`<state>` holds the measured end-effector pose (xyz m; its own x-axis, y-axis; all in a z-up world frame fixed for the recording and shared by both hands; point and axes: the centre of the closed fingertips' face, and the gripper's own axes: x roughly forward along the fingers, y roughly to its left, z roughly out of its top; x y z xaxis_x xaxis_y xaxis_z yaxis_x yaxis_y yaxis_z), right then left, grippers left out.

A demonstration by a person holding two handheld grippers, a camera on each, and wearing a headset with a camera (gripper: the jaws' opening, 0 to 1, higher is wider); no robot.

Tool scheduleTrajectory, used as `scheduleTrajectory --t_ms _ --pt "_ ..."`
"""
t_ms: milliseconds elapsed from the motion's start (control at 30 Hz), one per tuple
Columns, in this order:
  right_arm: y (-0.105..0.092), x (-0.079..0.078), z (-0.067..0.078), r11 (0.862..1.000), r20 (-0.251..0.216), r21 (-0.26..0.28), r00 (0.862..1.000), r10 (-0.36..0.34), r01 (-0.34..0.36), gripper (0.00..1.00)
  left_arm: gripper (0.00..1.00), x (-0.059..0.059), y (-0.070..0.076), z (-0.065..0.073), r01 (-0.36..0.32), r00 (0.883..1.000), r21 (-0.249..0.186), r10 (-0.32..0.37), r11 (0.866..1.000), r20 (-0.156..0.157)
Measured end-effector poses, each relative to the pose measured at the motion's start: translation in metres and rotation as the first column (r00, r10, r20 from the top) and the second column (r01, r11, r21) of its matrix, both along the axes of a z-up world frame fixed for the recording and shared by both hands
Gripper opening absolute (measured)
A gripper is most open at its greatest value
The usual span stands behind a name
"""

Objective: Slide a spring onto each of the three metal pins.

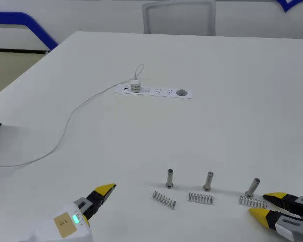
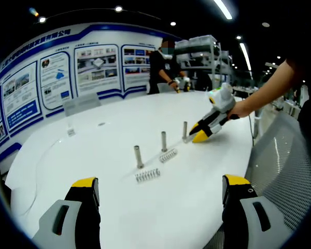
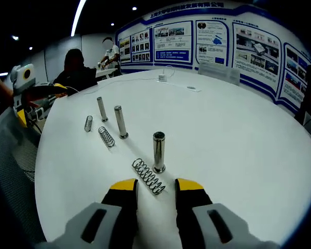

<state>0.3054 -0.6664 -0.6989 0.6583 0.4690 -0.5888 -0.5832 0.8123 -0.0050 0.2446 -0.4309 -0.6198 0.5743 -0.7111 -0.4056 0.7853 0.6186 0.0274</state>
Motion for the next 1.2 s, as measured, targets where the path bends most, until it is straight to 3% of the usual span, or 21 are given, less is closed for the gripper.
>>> scheduleTrajectory --t_ms 400,633,667,767,967,1200 --pt "0.005 -0.007 0.002 0.991 0.017 0.01 0.991 0.13 -0.13 0.26 1.0 -0.002 0.0 -0.006 0.009 1.0 0.031 -0.009 0.999 -0.013" --pt "0.01 -0.006 0.003 0.978 0.002 0.005 0.978 0.208 -0.208 0.24 1.0 0.0 0.005 -0.009 -0.007 1.0 0.054 0.007 0.999 -0.009" --pt "0.009 -0.007 0.003 0.973 0.005 -0.02 0.973 0.231 -0.231 0.23 1.0 0.001 0.005 -0.009 -0.009 1.0 0.062 0.009 0.998 -0.007" --pt "0.012 -0.011 0.003 0.969 -0.008 -0.008 0.969 0.247 -0.247 0.15 1.0 0.001 0.006 -0.01 -0.01 1.0 0.07 0.01 0.998 -0.006" --pt "0.013 -0.012 0.003 0.968 -0.009 -0.003 0.968 0.25 -0.25 0.13 1.0 0.002 0.01 -0.013 -0.018 1.0 0.096 0.017 0.995 0.002" --pt "0.013 -0.015 0.004 0.97 -0.028 -0.009 0.97 0.242 -0.242 0.11 1.0 0.004 0.012 -0.01 -0.034 0.999 0.089 0.034 0.995 0.007"
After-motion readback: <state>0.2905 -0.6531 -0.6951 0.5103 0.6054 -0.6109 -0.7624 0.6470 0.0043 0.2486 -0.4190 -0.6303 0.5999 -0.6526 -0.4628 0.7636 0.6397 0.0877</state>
